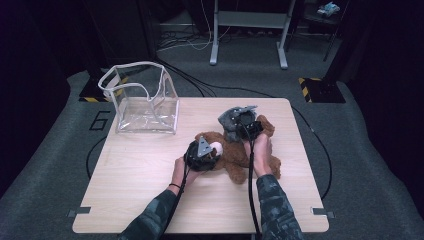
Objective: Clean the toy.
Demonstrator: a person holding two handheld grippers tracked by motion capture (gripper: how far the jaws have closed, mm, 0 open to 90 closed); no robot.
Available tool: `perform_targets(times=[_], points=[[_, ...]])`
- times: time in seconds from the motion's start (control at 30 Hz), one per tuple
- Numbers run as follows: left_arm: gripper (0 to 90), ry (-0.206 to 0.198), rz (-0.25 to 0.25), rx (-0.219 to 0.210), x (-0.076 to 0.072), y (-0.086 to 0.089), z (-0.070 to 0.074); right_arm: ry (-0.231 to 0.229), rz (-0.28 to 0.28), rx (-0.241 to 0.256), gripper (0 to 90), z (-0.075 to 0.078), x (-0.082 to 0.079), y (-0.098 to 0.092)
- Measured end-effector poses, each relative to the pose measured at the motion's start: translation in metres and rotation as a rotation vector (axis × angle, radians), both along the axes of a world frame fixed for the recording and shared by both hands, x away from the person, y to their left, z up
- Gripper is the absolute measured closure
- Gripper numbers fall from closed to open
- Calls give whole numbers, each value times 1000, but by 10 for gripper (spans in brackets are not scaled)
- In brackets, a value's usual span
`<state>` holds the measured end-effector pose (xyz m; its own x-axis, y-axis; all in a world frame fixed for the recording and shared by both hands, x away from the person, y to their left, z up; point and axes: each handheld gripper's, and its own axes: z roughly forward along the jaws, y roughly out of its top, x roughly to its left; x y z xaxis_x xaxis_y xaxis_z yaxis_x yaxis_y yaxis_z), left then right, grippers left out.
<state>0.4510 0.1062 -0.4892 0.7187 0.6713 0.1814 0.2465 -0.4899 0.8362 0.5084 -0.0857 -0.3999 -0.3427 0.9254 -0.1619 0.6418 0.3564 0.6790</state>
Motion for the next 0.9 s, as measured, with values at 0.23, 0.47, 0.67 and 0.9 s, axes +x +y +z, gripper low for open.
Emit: perform_targets(times=[0.23,0.47,0.67,0.9], points=[[383,-6,0,-11,-2,1,-2,-50,-32,6,751,10,-4,-11],[382,4,-2,-13,-2,2,-2,-47,121,143,749,25,-23,8],[382,2,6,-17,-2,2,-3,42,200,75,747,0,-20,42],[382,-1,7,-21,-3,1,-4,50,155,38,749,-15,-9,34]])
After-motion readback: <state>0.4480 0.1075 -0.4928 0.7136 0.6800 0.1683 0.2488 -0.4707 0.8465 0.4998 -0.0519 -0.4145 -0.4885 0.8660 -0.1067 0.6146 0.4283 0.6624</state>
